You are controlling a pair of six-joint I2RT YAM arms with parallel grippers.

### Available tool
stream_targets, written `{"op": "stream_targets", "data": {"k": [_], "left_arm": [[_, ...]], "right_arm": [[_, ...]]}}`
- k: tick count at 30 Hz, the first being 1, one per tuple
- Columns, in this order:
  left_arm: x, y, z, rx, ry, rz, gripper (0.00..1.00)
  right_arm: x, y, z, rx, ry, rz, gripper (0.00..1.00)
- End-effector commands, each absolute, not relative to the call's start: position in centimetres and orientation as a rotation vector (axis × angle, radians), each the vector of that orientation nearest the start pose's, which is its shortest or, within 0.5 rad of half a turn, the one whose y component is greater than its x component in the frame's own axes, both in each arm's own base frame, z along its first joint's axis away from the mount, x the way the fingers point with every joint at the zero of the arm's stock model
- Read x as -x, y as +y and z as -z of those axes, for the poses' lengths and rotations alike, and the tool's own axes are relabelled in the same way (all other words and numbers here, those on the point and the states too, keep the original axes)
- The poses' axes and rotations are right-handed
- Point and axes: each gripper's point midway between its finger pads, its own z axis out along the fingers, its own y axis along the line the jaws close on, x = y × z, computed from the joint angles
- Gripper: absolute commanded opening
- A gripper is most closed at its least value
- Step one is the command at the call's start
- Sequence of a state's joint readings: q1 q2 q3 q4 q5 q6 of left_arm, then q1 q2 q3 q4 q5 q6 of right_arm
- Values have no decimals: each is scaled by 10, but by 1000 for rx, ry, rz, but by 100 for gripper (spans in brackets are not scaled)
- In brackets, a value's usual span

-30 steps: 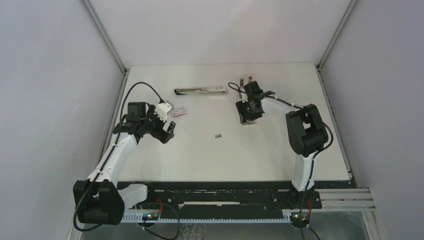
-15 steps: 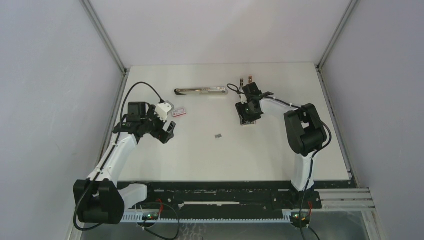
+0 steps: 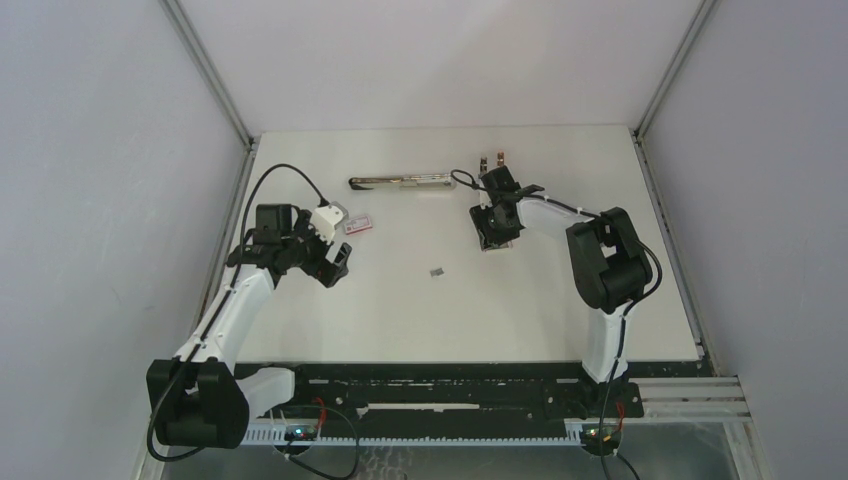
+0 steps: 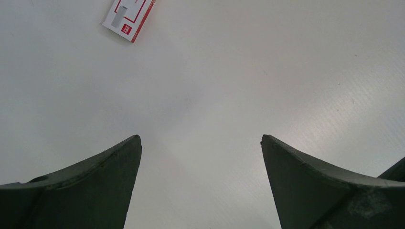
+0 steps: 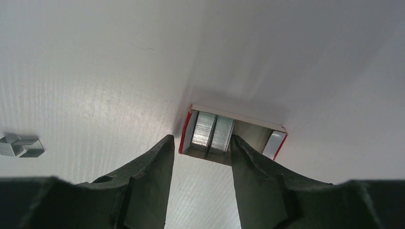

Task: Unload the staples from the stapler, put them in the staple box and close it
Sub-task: Adjust the staple in the staple box.

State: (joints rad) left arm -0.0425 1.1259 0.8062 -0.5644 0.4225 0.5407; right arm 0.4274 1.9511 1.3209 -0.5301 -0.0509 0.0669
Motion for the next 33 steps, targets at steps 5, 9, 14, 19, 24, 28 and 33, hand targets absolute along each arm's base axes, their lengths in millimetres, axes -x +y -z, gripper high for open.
{"op": "stream_targets", "data": {"k": [5, 9, 14, 19, 24, 28, 33], "left_arm": [[-285, -64, -126, -856, 2194, 284, 100], [-284, -64, -125, -856, 2196, 285, 100], [-284, -64, -125, -856, 2196, 286, 100], [-284, -64, -125, -855, 2198, 286, 100], [-284, -64, -125, -857, 2197, 288, 100], [-284, -64, -125, -857, 2195, 287, 100], [-284, -64, -124, -857, 2199, 288, 100]], "right_arm": [[-379, 184, -18, 512, 2674, -179, 46], [-382, 185, -20, 517, 2666, -174, 45], [-382, 185, -19, 525, 2669, -171, 43], [-383, 186, -20, 531, 2666, -174, 38], [-384, 186, -25, 541, 2652, -161, 42], [-387, 187, -33, 552, 2637, -151, 45], [-390, 189, -52, 563, 2592, -162, 50]]}}
